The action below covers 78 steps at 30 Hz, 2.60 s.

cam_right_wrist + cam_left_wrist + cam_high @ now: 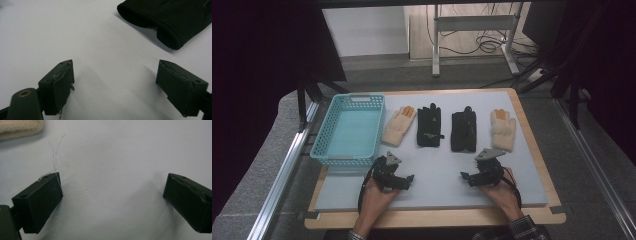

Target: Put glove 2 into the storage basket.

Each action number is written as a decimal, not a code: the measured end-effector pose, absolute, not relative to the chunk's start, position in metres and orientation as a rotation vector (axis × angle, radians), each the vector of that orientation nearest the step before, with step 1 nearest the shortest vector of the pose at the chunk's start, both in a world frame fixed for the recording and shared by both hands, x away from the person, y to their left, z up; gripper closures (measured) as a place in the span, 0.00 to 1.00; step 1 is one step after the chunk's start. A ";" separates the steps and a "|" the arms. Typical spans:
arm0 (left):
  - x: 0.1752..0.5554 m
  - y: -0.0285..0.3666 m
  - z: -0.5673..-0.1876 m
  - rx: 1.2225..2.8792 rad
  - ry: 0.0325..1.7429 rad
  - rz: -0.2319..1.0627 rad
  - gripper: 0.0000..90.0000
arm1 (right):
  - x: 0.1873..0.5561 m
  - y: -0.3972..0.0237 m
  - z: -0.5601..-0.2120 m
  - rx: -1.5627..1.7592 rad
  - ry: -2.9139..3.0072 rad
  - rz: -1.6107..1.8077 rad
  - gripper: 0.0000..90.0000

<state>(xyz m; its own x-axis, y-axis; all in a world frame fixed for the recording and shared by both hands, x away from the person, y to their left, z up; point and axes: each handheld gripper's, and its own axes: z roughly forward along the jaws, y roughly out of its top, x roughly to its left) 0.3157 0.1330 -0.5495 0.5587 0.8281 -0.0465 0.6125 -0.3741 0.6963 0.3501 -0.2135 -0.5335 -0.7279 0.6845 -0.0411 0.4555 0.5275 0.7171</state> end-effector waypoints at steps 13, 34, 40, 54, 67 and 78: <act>0.316 0.133 -0.550 2.115 1.150 0.411 0.03 | 0.359 -0.224 -0.522 0.992 2.437 1.063 0.26; 0.315 0.133 -0.549 2.115 1.150 0.410 0.03 | 0.432 -0.222 -0.485 1.044 2.335 1.050 0.62; 0.316 0.133 -0.549 2.115 1.149 0.409 0.03 | 0.464 -0.214 -0.485 1.046 2.298 1.015 0.55; 0.316 0.133 -0.550 2.114 1.149 0.409 0.03 | 0.508 -0.198 -0.505 1.106 2.314 0.943 0.54; 0.316 0.133 -0.550 2.114 1.149 0.409 0.03 | 0.516 -0.197 -0.517 1.223 2.362 0.980 0.90; 0.316 0.133 -0.550 2.114 1.149 0.409 0.03 | 0.497 -0.196 -0.492 1.164 2.314 1.042 0.92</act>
